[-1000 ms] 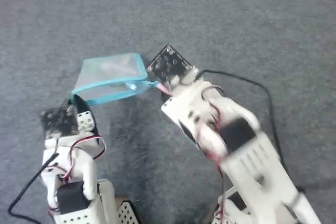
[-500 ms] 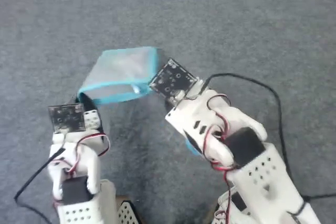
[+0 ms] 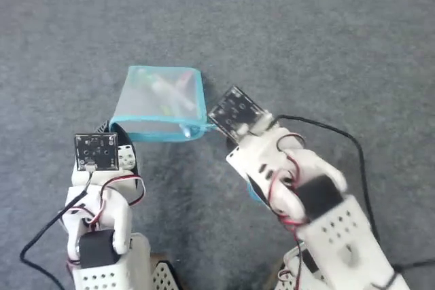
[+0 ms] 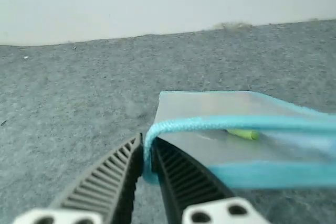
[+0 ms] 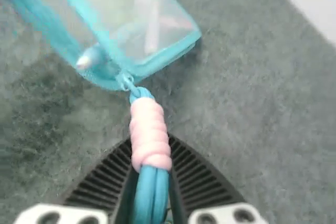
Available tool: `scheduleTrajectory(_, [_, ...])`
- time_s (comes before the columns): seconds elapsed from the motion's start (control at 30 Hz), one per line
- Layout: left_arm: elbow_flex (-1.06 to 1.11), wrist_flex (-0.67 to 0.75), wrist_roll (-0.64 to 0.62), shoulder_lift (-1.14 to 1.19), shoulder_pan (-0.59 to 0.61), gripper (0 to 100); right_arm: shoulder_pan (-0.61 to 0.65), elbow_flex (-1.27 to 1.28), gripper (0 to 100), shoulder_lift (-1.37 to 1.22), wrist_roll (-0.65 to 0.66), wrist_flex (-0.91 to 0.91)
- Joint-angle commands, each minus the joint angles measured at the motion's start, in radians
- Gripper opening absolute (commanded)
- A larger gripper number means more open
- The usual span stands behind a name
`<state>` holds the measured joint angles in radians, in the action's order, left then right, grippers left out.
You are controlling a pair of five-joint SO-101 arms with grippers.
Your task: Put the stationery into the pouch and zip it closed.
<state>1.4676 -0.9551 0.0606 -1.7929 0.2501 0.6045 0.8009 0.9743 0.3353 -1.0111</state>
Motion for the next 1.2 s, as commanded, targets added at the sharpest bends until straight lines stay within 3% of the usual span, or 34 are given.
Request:
scheduleTrajectory(0.0, [-0.041,0.008,-0.028,0.017,0.008,1,-0.008,-0.107,0.6,0.145,0.005,-0.073])
scheduleTrajectory(0.17, [0.002,0.021,-0.028,0.012,-0.077,2,-0.008,-0.107,0.6,0.171,0.006,-0.094])
scheduleTrajectory(0.4, [-0.007,-0.006,-0.026,0.011,-0.104,24,-0.012,-0.106,0.6,0.170,0.005,-0.074])
scheduleTrajectory(0.7, [-0.008,-0.003,-0.026,0.014,-0.104,24,-0.010,-0.296,0.6,0.059,0.006,-0.134])
scheduleTrajectory(0.93, [-0.007,0.011,-0.029,0.011,-0.104,24,-0.010,-0.265,0.7,-0.099,0.003,-0.137])
scheduleTrajectory(1.17, [0.007,0.035,-0.025,0.015,-0.104,24,-0.008,-0.143,0.7,-0.137,0.003,-0.013])
